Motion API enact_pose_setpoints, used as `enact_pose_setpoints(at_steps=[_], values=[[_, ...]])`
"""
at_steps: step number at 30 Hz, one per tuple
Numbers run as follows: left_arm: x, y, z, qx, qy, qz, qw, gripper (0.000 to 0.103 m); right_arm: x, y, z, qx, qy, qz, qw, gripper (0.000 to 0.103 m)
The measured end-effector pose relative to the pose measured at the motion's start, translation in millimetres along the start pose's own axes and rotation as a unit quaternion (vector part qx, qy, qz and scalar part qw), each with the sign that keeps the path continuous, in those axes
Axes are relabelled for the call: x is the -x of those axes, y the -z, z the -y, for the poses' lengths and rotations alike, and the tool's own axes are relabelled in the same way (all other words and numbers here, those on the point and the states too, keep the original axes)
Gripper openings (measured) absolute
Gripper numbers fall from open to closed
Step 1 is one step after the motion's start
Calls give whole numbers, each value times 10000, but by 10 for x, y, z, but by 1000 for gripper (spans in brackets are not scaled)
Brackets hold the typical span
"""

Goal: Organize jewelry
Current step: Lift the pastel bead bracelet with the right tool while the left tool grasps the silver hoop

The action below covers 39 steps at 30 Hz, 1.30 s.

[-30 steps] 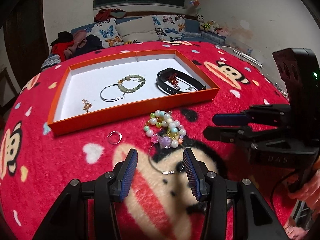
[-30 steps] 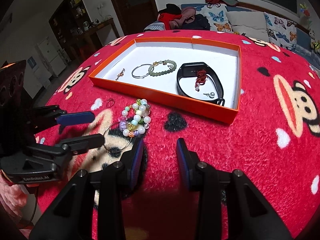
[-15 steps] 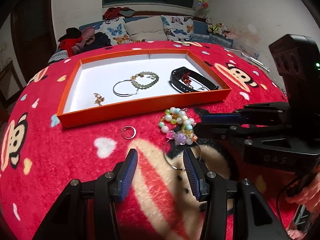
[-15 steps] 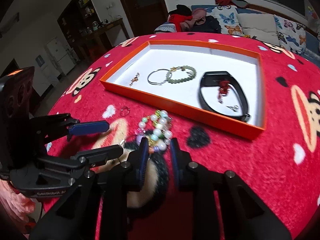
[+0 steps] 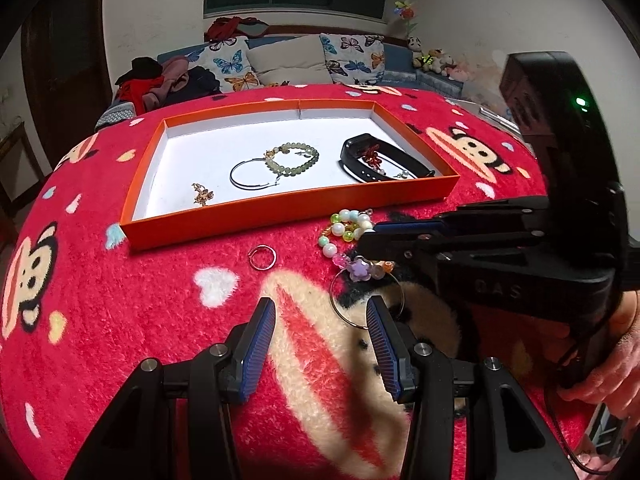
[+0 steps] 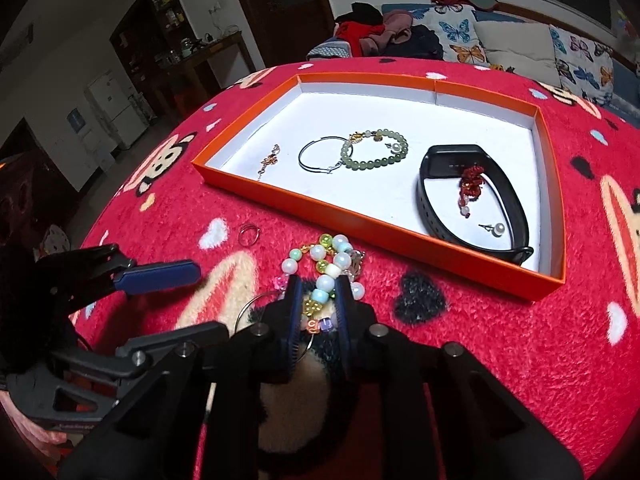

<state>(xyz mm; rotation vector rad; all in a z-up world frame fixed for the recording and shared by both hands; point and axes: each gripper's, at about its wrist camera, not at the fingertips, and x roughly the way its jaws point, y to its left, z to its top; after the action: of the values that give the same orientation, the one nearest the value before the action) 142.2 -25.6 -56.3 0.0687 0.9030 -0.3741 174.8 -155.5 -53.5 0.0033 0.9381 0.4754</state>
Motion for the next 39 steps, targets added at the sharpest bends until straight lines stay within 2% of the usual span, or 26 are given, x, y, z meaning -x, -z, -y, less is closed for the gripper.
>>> enact_pose_setpoints(at_steps=[3,10,18,20,22,24,33,39], values=[[8,6,7,-3,-5,2,10000,51,-10,-10,38,-148,-168,-18,9997,15],[12,12,7,24,-10,6,10000,51,-50,-26,83,-575,-198,-41,9981,12],[52,28,-20,58,56,32,10000,51,-36,-10,-63,-199,197,56,9996,10],[64,24,-17,67,133,46,9999,51,38,-13,-44,-184,168,146,9996,10],[60,22,-12,85,180,50,9998,61,131,-35,-19,-168,132,235,9995,10],[51,10,11,80,205,74,9997,65,252,-47,0,-129,143,339,9992,10],[-135,-67,211,-190,386,-13,9991,65,813,-104,113,-126,184,937,9954,10],[-291,-104,295,-407,330,-141,9985,65,1108,-155,121,-125,105,1294,9915,10]])
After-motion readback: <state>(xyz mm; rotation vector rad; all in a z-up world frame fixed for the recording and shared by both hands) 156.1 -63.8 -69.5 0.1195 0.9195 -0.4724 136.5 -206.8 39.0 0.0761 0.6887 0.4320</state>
